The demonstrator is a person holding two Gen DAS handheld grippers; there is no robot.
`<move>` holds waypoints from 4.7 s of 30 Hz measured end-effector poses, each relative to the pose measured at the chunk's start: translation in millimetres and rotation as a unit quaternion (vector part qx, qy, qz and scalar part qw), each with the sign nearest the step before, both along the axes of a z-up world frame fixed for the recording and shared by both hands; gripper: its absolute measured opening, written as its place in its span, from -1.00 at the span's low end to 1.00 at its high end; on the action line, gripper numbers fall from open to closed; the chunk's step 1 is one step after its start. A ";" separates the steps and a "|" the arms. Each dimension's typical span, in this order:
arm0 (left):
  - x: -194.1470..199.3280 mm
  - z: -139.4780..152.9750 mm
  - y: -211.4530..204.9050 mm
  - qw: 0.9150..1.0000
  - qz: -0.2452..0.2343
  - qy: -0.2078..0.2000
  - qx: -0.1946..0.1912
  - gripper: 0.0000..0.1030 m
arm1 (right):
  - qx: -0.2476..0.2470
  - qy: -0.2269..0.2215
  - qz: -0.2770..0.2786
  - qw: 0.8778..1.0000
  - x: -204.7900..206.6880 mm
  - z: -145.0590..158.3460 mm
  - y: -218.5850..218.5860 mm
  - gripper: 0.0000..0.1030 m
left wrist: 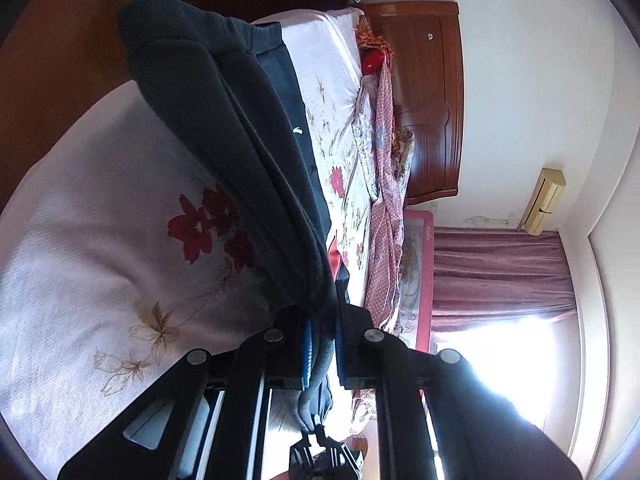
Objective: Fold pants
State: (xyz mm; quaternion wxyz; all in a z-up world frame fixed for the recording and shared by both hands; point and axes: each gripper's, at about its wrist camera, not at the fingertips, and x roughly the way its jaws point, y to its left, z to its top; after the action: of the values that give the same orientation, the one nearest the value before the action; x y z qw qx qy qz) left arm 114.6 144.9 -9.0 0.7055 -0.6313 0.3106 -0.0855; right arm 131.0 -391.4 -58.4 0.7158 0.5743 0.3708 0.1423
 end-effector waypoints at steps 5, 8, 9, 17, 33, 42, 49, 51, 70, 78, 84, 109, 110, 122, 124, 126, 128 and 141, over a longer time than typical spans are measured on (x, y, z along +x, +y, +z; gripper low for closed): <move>-59.1 4.4 -19.2 1.000 -0.003 -0.013 0.015 -0.85 | -0.022 -0.031 0.045 0.998 -38.1 29.8 -23.6 -0.78; -100.7 5.2 -33.4 1.000 -0.011 -0.004 0.021 -0.85 | -0.024 -0.031 0.060 0.997 -62.5 35.3 -37.8 -0.78; -114.1 3.9 -37.1 1.000 -0.014 0.001 0.020 -0.85 | -0.027 -0.031 0.065 0.997 -72.4 34.7 -42.8 -0.78; -203.0 -19.5 -66.9 0.986 -0.071 0.105 0.108 -0.81 | -0.133 0.007 0.140 0.981 -112.2 5.7 -39.3 -0.69; -202.0 57.1 -154.0 0.908 -0.221 0.022 0.355 0.96 | -0.247 0.061 -0.126 0.959 -94.4 36.0 -213.7 -0.02; -191.3 47.0 -163.7 0.899 -0.249 0.071 0.352 0.96 | -0.341 0.145 -0.137 0.919 -3.8 12.0 -236.7 -0.26; -179.1 20.9 -167.8 0.898 -0.257 0.106 0.341 0.96 | -0.421 0.161 -0.102 0.887 12.0 6.0 -215.9 -0.81; -177.8 18.7 -170.1 0.897 -0.261 0.108 0.340 0.96 | -0.417 0.133 -0.099 0.894 6.5 17.6 -214.4 -0.89; -179.6 20.0 -143.5 0.910 -0.216 0.124 0.331 0.96 | -0.442 0.148 -0.229 0.855 -99.7 22.7 -261.0 -0.36; -168.1 29.3 -109.2 0.922 -0.172 0.118 0.325 0.96 | -0.444 -0.080 0.052 0.891 -57.2 52.7 -46.9 -0.36; -160.7 48.0 -51.4 0.917 -0.139 0.087 0.364 0.96 | -0.572 -0.053 0.171 0.800 -36.0 -2.6 63.0 -0.29; 103.0 -39.7 117.3 0.871 -0.253 -0.070 0.416 0.96 | -0.553 0.048 0.190 0.810 -19.3 -4.4 74.9 0.16; 106.7 -43.9 117.2 0.872 -0.257 -0.071 0.411 0.95 | -0.554 0.050 0.190 0.809 -19.0 -4.3 75.3 0.16; 108.6 -50.3 108.8 0.880 -0.248 -0.057 0.401 -0.51 | -0.546 0.053 0.181 0.816 -17.5 -6.0 75.9 0.27; 98.5 -37.2 100.0 0.866 -0.239 -0.065 0.433 -0.70 | -0.549 0.049 0.187 0.813 -17.0 -7.2 79.8 0.43; 88.4 -21.1 88.6 0.858 -0.216 -0.063 0.462 -0.77 | -0.558 0.049 0.187 0.807 -16.2 -7.7 83.2 0.48; 71.2 1.6 79.1 0.852 -0.187 -0.078 0.482 -0.79 | -0.554 0.056 0.187 0.809 -15.1 -4.4 80.9 0.48; -90.7 112.2 -50.7 0.724 -0.251 -0.274 0.581 -0.79 | -0.225 0.117 0.083 0.964 175.2 77.6 21.1 0.65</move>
State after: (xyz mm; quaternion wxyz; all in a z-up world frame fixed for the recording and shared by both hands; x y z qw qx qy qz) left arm 23.9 94.2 103.3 0.9411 0.0537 0.2403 -0.2316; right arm 306.1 -370.3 19.2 0.7638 0.3784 0.5209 0.0456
